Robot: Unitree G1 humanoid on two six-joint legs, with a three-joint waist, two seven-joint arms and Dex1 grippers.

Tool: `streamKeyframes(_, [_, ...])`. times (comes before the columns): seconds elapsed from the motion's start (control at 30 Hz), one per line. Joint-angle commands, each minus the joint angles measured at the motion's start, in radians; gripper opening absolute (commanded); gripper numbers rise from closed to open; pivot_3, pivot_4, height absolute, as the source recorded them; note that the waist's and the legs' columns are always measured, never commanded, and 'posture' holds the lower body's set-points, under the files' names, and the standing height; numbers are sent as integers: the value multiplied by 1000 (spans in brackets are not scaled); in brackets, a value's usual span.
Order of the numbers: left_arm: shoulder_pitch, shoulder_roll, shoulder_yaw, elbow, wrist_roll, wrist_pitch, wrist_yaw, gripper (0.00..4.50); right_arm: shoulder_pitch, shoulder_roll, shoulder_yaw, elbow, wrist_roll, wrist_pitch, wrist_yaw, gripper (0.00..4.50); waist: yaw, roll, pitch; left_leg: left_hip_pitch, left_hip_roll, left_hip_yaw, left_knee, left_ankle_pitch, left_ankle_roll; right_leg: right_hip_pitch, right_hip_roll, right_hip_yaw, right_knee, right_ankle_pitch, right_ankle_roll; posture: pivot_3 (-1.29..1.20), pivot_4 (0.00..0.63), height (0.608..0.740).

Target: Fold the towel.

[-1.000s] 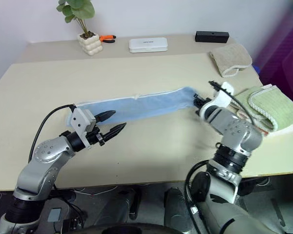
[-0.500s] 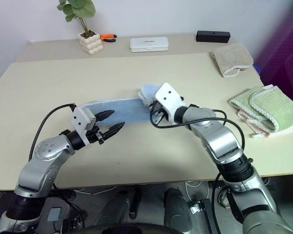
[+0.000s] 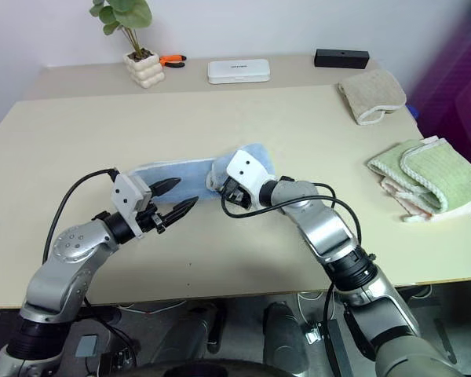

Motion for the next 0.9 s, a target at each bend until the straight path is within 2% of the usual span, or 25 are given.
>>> streamKeyframes(0.03, [8, 11, 54, -34, -13, 1, 14, 2972, 8, -2, -145, -67, 128, 23, 53, 3111, 0, 0, 0, 0, 0, 0, 0, 0, 0, 0, 0, 0, 0, 0, 0, 0, 150, 740])
streamKeyframes(0.13, [7, 2, 80, -27, -27, 6, 21, 2972, -20, 21, -182, -4, 134, 29, 28, 1893, -3, 0, 0, 0, 0, 0, 0, 0, 0, 0, 0, 0, 0, 0, 0, 0, 150, 740])
streamKeyframes(0.2, [-1, -11, 98, -20, -42, 10, 32, 2972, -49, 51, -177, 84, 96, -11, -6, 698, -4, 0, 0, 0, 1, 0, 0, 0, 0, 0, 1, 0, 0, 0, -1, 0, 150, 740])
streamKeyframes(0.23, [-5, -18, 106, -16, -51, 12, 38, 2972, -63, 68, -171, 135, 76, -32, -24, 268, -5, 0, 0, 0, 1, 0, 0, 0, 0, 0, 1, 0, 0, 1, -1, 0, 150, 740])
streamKeyframes(0.27, [-9, -23, 112, -13, -58, 13, 43, 2972, -74, 82, -164, 175, 60, -50, -34, 60, -4, 0, 0, 0, 2, 0, 0, 0, 0, 0, 2, 0, 0, 1, -1, 0, 150, 740])
streamKeyframes(0.4, [-10, -49, 138, -3, -75, 21, 76, 2972, -87, 127, -75, 365, -32, -172, -14, 60, -3, 0, 0, 0, 2, 0, 0, 0, 0, 0, 2, 0, -1, 1, -1, 0, 150, 740])
streamKeyframes(0.57, [25, -71, 181, -15, -89, 38, 132, 2972, -64, 137, 16, 462, -123, -269, 16, 60, -4, 0, 0, 0, 2, 0, 0, 0, -1, 0, 3, 0, -1, 1, -1, 0, 150, 740])
streamKeyframes(0.73, [108, -115, 263, -72, -134, 99, 233, 2972, -95, 124, -31, 446, -143, -358, 11, 60, -5, 0, 0, 0, 3, 0, 0, -1, -1, 0, 4, 1, -1, 2, -1, 0, 150, 740])
streamKeyframes(0.83, [188, -168, 316, -127, -209, 179, 307, 2972, -135, 65, -36, 400, -175, -521, 72, 813, -3, 0, 0, 0, 3, 0, 1, -1, -1, 0, 4, 1, -1, 2, -1, 0, 150, 740])
streamKeyframes(0.87, [210, -177, 325, -139, -221, 200, 323, 2972, -145, 44, -28, 395, -196, -579, 85, 1370, -3, 0, 0, 0, 3, 0, 1, -1, -1, 0, 4, 1, -1, 2, -1, 0, 150, 740])
streamKeyframes(0.9, [231, -191, 338, -148, -238, 223, 345, 3225, -158, 24, -18, 399, -224, -641, 90, 1884, -3, 0, 0, 0, 3, 1, 1, -1, -1, 0, 4, 1, -1, 2, -1, 0, 150, 740])
